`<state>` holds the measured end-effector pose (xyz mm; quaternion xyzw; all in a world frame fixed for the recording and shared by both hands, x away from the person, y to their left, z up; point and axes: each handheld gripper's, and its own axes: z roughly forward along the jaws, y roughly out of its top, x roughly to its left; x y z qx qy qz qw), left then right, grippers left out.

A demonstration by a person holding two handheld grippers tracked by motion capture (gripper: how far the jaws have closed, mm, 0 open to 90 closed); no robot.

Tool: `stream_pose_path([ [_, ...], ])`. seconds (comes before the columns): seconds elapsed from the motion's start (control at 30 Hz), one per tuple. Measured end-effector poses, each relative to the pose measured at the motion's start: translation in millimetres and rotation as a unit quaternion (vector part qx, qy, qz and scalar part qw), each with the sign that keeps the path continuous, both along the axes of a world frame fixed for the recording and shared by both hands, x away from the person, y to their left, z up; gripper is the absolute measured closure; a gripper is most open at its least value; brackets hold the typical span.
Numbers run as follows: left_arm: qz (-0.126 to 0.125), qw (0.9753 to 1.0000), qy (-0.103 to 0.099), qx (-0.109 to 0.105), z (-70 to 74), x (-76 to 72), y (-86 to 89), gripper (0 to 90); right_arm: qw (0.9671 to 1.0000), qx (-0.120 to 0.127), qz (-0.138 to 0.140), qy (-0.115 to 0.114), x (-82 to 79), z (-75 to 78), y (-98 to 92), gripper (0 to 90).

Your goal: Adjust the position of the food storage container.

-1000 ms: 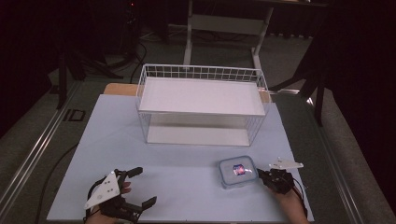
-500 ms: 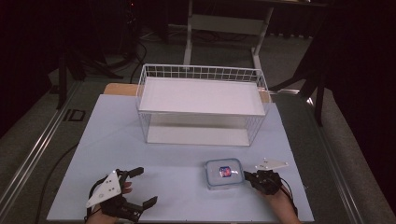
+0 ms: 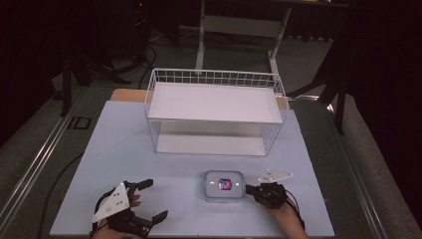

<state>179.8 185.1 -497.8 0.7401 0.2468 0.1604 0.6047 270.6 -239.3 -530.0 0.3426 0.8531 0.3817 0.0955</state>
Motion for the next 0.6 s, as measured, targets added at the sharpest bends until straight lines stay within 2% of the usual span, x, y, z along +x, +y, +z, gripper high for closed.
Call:
stream_pose_path([
  [0.27, -0.001, 1.0000, 0.000, 0.000, -0.1, -0.3, -0.3, 1.6, 0.9999, -0.001, 0.012, -0.002, 3.7, -0.2, 13.3, 90.0],
  [0.37, -0.003, 1.0000, 0.001, 0.001, -0.4, -0.2, -0.6, 1.6, 0.9997, -0.004, 0.023, -0.005, 7.3, -0.8, 25.4, 90.0],
  [0.6, -0.005, 1.0000, 0.001, 0.005, -0.9, -0.7, -1.9, 1.6, 0.9994, -0.002, 0.034, -0.005, 11.1, -1.6, 35.1, 90.0],
])
